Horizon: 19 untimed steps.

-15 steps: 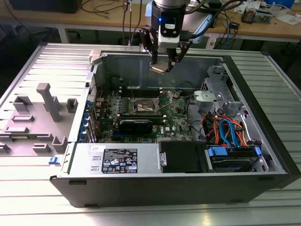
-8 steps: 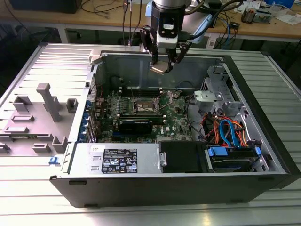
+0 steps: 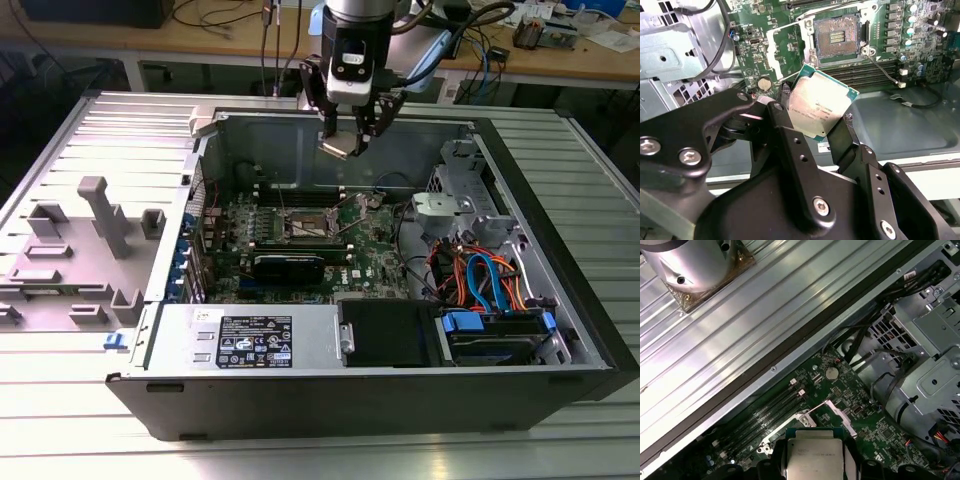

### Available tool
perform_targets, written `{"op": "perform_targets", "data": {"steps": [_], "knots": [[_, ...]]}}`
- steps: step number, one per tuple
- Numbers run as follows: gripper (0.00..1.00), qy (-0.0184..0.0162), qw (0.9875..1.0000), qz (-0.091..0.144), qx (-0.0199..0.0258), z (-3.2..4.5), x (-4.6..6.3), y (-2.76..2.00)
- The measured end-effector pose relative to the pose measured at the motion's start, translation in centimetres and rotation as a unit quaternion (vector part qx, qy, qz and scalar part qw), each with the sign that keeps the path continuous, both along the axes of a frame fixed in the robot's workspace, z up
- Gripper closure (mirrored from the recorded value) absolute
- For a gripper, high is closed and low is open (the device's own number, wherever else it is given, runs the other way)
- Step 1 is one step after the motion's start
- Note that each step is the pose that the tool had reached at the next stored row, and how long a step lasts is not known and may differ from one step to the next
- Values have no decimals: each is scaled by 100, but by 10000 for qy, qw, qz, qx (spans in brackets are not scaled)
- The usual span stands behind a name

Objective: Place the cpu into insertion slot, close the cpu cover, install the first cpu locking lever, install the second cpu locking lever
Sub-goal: 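Place the cpu into insertion slot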

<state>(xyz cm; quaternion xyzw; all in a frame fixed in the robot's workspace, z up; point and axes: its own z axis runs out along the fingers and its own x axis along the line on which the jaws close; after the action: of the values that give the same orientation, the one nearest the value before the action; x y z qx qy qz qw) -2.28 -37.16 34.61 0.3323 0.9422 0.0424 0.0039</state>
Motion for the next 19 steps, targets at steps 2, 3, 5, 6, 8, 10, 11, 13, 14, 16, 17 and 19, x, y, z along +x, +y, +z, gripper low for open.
{"op": "perform_targets", "data": {"steps": [2, 3, 5, 6, 8, 10, 11, 13, 14, 16, 17, 19], "knots": [[46, 0, 10000, -39, 0, -1, 0, 0], [46, 0, 10000, -50, 0, -1, 0, 0], [46, 0, 10000, -56, 0, -2, 0, 0], [46, 0, 10000, -57, 1, -2, 0, 0], [46, 0, 10000, -58, 0, -2, 0, 0], [46, -1, 10000, -58, -2, -3, 0, 0], [46, -1, 10000, -60, -6, -3, 0, 0], [46, 0, 9999, -123, -14, -5, 0, 0], [46, 0, 9999, -170, -15, -5, 0, 0], [46, 0, 9996, -278, -14, -8, 0, 0], [46, 0, 9995, -322, -14, -8, 0, 0], [46, 0, 9991, -416, -14, -10, 0, 0]]}}
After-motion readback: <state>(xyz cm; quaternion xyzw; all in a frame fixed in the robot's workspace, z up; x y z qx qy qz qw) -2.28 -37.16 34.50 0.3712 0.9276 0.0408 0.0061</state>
